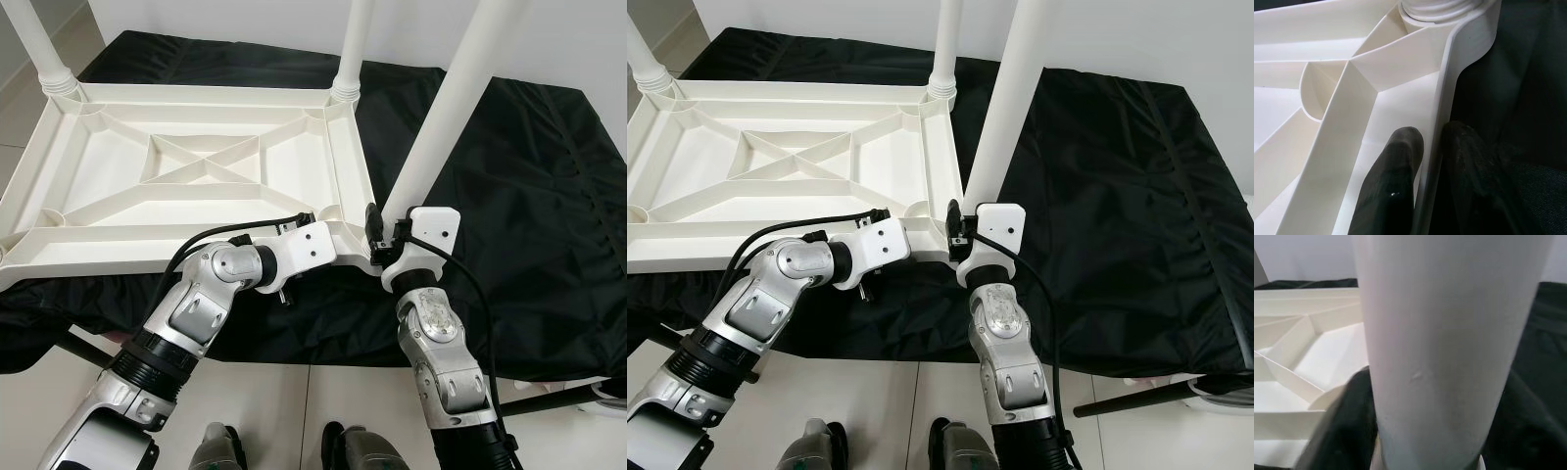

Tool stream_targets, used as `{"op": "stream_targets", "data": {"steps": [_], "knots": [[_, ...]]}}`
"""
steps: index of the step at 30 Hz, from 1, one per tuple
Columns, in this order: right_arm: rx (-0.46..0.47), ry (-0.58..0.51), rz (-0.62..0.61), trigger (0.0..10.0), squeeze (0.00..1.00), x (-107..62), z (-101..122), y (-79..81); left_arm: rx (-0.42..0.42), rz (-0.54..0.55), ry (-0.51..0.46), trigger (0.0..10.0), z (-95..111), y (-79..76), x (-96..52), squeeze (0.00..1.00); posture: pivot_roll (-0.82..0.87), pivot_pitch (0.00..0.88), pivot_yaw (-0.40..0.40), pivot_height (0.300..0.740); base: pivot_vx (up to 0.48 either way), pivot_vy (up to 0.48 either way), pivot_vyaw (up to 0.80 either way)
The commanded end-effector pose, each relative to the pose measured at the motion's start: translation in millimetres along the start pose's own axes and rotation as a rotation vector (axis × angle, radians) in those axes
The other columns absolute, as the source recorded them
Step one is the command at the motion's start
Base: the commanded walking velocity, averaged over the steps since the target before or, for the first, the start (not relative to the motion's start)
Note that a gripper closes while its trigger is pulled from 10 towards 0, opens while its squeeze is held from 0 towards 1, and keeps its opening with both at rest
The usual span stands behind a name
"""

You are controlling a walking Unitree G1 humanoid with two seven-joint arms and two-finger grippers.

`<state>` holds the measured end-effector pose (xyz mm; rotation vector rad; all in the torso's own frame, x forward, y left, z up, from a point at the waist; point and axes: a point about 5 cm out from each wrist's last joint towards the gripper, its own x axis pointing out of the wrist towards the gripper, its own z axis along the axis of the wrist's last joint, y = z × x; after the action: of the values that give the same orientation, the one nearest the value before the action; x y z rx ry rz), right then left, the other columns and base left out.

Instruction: Building children table

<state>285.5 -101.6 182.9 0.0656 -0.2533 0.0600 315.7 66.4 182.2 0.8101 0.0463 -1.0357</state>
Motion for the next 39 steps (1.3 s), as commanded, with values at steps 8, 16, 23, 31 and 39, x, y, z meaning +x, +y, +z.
{"op": "stream_targets", "data": {"steps": [8, 16, 23, 31, 39], "knots": [[0.078, 0.003, 0.05, 10.0, 1.0, -3.5, -3, 4.1, 0.046, 0.041, -0.053, 10.0, 14, 1.1, -0.6, 0.0, -0.03, 0.159, -0.076, 0.74, 0.0, 0.0, 0.0], [0.078, -0.025, 0.2, 10.0, 1.0, 5.0, 1, -19.4, 0.044, 0.043, -0.051, 10.0, 13, 1.9, -0.9, 0.0, -0.03, 0.16, -0.074, 0.74, 0.0, 0.0, 0.0], [0.098, -0.01, 0.422, 10.0, 1.0, 15.0, 6, -47.5, 0.047, 0.041, -0.051, 10.0, 13, 2.0, -1.0, 0.0, -0.03, 0.155, -0.071, 0.74, 0.0, 0.0, 0.0], [0.102, 0.066, 0.711, 10.0, 0.0, 24.7, 8, -73.4, 0.053, 0.04, -0.056, 10.0, 15, 3.4, 0.2, 0.0, -0.03, 0.146, -0.069, 0.74, 0.0, 0.0, 0.0], [0.038, 0.138, 0.826, 10.0, 0.0, 30.2, -1, -84.1, 0.056, 0.041, -0.054, 10.0, 14, 3.0, -0.1, 0.0, -0.02, 0.139, -0.069, 0.74, 0.0, 0.0, 0.0]]}}
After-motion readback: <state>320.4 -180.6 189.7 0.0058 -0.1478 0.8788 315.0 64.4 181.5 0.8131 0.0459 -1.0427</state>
